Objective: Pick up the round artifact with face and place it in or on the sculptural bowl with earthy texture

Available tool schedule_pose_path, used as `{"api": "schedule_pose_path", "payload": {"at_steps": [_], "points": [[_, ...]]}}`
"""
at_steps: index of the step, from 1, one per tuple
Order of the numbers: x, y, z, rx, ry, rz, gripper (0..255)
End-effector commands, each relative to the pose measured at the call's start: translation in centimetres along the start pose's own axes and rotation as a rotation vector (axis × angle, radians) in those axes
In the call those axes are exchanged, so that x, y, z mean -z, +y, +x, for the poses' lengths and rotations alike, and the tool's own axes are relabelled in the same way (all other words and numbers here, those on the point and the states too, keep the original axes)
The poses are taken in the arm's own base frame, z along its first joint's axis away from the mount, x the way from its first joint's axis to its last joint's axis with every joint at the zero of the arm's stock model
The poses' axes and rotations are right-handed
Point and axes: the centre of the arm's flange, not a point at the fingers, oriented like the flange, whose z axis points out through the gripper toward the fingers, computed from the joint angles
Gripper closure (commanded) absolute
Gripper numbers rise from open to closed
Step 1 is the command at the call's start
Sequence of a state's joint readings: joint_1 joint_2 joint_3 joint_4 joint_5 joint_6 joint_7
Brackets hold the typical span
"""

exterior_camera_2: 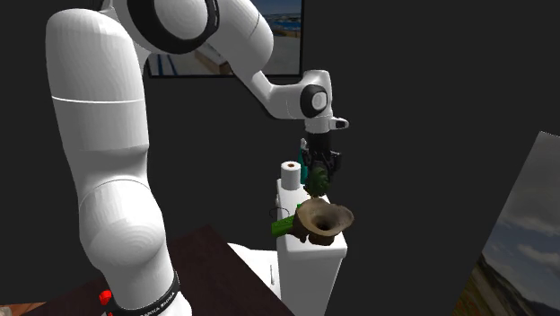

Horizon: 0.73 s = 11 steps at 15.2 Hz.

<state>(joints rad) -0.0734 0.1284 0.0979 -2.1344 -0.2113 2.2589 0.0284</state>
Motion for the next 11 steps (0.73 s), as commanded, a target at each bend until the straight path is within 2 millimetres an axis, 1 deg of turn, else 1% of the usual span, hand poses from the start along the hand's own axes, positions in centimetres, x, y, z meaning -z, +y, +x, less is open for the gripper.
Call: {"api": "schedule_pose_path", "payload": {"at_steps": [1,7,11], "points": [[-1.1,-0.3,0.1,0.0,0.001,0.0,255],[-4.1,-0.8,0.1,0.0,0.001,0.0,255],[-4.1,-0.8,0.1,0.0,0.001,0.0,255]]}}
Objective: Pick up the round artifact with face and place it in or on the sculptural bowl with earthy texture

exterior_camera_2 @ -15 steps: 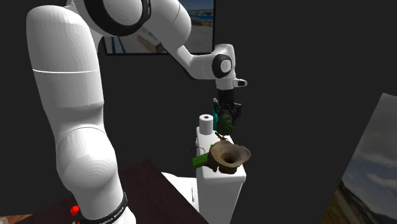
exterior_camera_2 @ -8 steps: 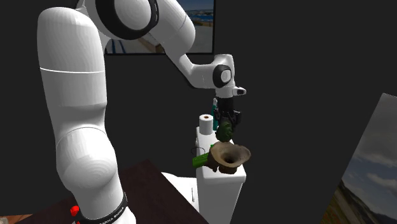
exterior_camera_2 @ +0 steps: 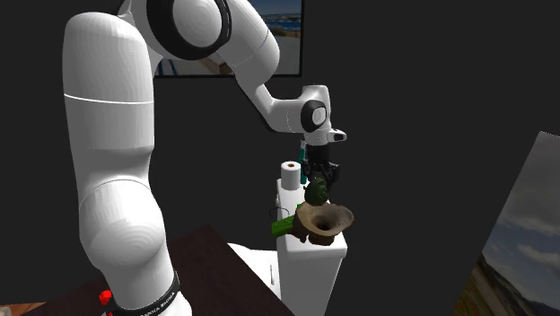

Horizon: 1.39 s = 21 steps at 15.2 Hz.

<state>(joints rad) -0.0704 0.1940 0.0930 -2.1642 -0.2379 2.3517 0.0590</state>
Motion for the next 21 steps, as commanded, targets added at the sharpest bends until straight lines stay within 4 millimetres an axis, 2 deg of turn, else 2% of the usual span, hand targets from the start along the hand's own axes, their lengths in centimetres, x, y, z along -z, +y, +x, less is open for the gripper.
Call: {"api": "schedule_pose_path", "payload": {"at_steps": [1,3,4,9,13,21], "points": [[0.0,0.0,0.0,0.0,0.001,0.0,255],[0.0,0.0,0.0,0.0,0.001,0.0,255],[0.0,0.0,0.0,0.0,0.001,0.0,0],[0.0,0.0,0.0,0.0,0.001,0.0,0],[5.0,0.0,0.0,0.0,0.001,0.0,0],[5.0,0.0,0.0,0.0,0.001,0.0,0]]}}
